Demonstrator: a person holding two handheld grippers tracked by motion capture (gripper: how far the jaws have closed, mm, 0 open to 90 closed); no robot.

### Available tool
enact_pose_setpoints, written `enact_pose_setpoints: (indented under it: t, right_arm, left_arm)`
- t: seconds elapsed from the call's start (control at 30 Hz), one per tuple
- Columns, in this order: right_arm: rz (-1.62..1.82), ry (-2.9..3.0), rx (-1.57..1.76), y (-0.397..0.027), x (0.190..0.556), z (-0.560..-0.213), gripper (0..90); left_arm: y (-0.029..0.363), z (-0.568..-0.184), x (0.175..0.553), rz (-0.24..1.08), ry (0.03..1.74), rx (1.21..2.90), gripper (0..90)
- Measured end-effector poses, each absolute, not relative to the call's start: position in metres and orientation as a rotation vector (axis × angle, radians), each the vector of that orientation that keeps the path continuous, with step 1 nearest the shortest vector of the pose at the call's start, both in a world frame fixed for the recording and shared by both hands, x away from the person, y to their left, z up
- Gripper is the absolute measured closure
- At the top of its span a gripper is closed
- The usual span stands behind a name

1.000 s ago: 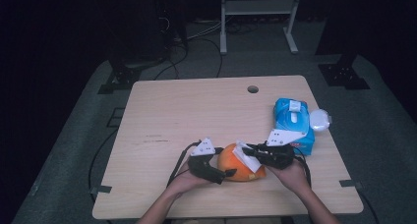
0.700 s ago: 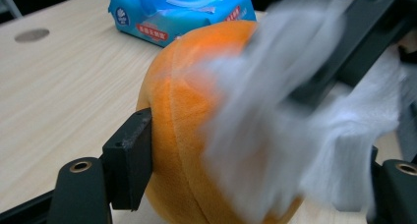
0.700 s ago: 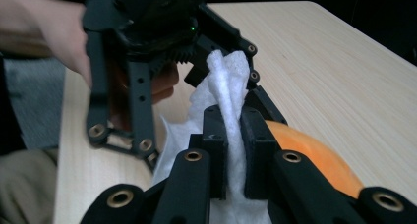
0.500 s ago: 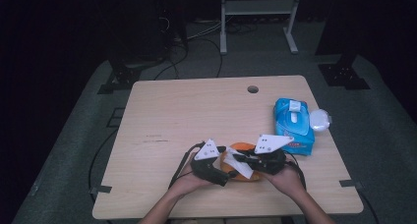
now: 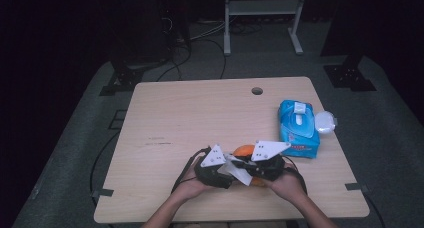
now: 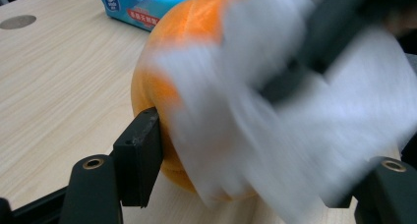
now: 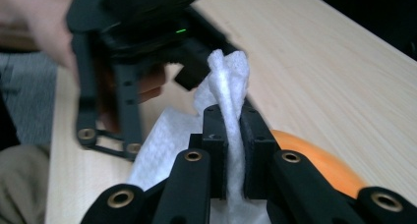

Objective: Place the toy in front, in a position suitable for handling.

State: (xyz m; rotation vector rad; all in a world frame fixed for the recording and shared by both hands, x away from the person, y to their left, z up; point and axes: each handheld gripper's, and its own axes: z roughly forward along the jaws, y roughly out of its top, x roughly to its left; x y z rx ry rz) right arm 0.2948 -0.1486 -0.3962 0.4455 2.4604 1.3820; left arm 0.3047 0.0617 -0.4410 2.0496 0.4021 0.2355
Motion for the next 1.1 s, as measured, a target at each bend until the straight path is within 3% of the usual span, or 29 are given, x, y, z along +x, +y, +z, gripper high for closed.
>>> enact_pose_setpoints:
  t: [0.27,0.43,0.53,0.83,1.1]
  right_arm:
    - [1.414,2.353,0.677,-0.206,0.317,-0.401,81.8]
    - [1.398,2.384,0.637,-0.199,0.315,-0.407,81.8]
    - [1.375,2.394,0.583,-0.192,0.312,-0.409,81.8]
    - [1.39,2.434,0.566,-0.188,0.312,-0.411,81.8]
    - [1.361,2.469,0.507,-0.168,0.307,-0.413,81.7]
  left_arm:
    - [0.066,-0.448,0.31,0.169,0.424,2.05,28.5]
    - [0.065,-0.45,0.314,0.16,0.465,2.053,9.2]
    - [0.062,-0.452,0.314,0.138,0.468,2.061,5.2]
    - [0.07,-0.445,0.32,0.023,0.477,2.0,7.2]
    - [0.063,-0.455,0.318,0.042,0.489,2.028,5.7]
